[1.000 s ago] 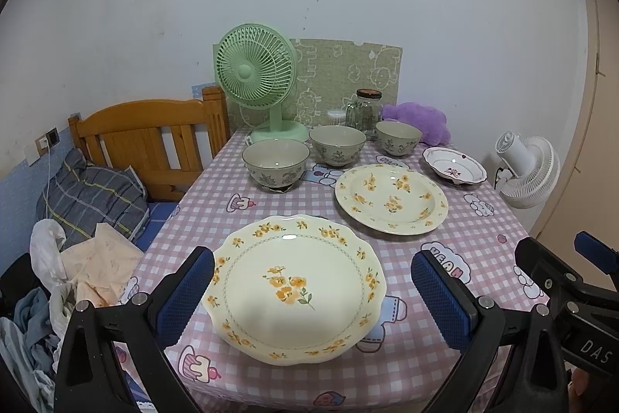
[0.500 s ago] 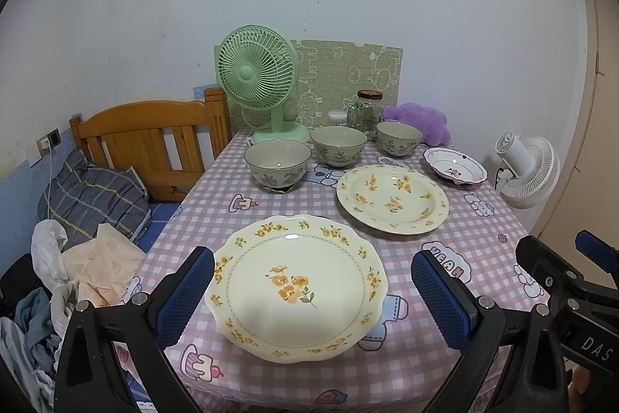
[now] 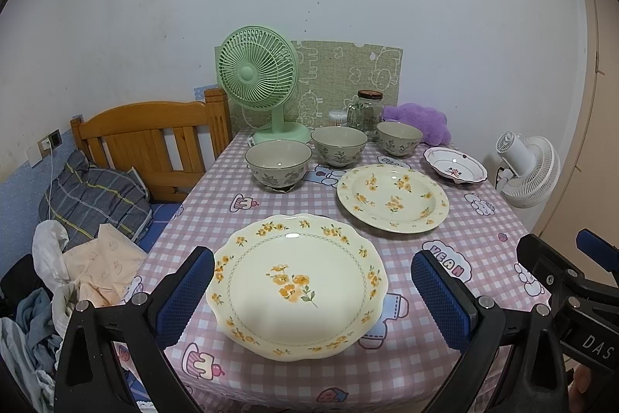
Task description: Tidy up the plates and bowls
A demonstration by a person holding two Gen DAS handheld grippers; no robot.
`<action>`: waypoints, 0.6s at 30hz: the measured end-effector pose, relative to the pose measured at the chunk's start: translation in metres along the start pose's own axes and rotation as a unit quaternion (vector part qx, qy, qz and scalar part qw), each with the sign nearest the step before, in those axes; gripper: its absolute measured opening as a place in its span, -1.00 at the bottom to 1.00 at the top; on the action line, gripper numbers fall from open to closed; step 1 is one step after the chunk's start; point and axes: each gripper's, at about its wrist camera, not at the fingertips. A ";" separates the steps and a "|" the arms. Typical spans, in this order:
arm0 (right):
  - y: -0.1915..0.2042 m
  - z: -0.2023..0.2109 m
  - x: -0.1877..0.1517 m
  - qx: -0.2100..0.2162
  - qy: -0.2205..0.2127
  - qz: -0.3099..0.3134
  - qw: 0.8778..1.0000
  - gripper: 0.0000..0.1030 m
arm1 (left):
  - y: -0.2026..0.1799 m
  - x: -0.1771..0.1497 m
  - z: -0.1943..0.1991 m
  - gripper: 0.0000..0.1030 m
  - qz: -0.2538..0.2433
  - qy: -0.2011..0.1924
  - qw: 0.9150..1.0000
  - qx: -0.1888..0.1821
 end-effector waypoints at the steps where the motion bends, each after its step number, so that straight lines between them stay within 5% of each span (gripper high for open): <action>1: -0.001 0.000 0.000 0.000 0.000 0.000 1.000 1.00 | 0.000 0.000 0.000 0.98 0.000 0.000 1.000 0.000; 18: 0.000 0.000 -0.001 0.000 0.001 -0.001 1.000 1.00 | 0.000 -0.001 0.001 0.98 -0.001 -0.002 1.000 0.001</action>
Point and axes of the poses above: each gripper's, at about its wrist camera, not at the fingertips, and z roughly against the way its jaws point, y to its left, x to its top, and after that the axes turned 6 degrees about -z, right-handed
